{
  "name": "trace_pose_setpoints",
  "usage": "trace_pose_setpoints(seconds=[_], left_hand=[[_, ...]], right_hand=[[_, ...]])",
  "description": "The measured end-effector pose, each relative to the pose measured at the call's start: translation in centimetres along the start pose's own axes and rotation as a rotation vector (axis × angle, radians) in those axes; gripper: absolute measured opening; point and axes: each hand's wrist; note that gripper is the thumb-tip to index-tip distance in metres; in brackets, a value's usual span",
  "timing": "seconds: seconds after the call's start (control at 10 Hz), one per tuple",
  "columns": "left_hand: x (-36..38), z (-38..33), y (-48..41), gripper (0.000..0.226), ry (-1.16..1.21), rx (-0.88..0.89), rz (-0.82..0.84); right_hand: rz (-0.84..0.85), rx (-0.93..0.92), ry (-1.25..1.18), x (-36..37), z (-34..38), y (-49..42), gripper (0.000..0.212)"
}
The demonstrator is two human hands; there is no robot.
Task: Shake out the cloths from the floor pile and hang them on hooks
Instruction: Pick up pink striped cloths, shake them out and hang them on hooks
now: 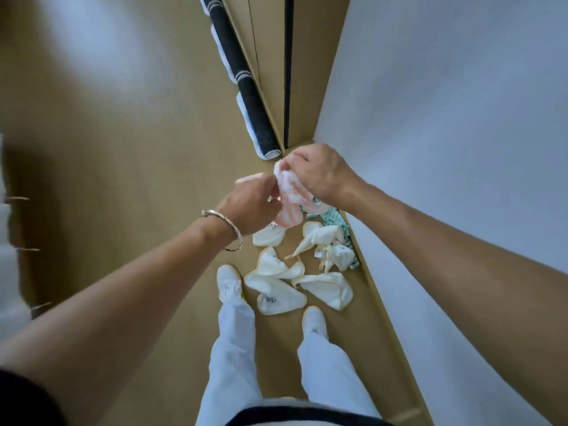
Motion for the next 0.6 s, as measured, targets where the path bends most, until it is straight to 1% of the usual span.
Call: trace_pose_setpoints(seconds=[0.1, 0.2, 0.3, 0.4, 0.5, 0.6], left_hand=[[-1.5, -4.6, 7.0, 0.049, 0.109, 0.036, 0.014], [-2.0, -7.7, 11.6, 0.072, 0.153, 0.175, -0.124], [-2.0, -8.2, 15.5, 0.091, 0.069, 0.138, -0.225], [-3.2, -8.4, 20.0, 0.06, 0.002, -0.005, -0.389], [-4.7, -8.1, 24.3, 0.031, 0.073, -0.183, -0.497], [-5.7, -7.3, 28.5, 0.016, 0.168, -0.292, -0.558]], right_hand=[[-0.026, 0.018, -0.148, -3.4, 2.6, 6.3, 0.033], [-0.047, 0.039, -0.239, -4.5, 4.1, 10.2, 0.031], [-0.016, -0.039, -0.255, -4.5, 5.4, 12.1, 0.031], [0.072, -0.101, -0.223, -3.7, 8.0, 14.1, 0.031], [0.142, -0.245, 0.013, -2.1, 9.7, 15.9, 0.035], [0.285, -0.345, 0.267, 0.7, 11.3, 18.0, 0.048]])
Point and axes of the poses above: each hand's wrist, its own y-axis away from the middle knuckle, its own x-axis out of the palm, z = x × y, and after that the axes turned 4 degrees about x, right-handed
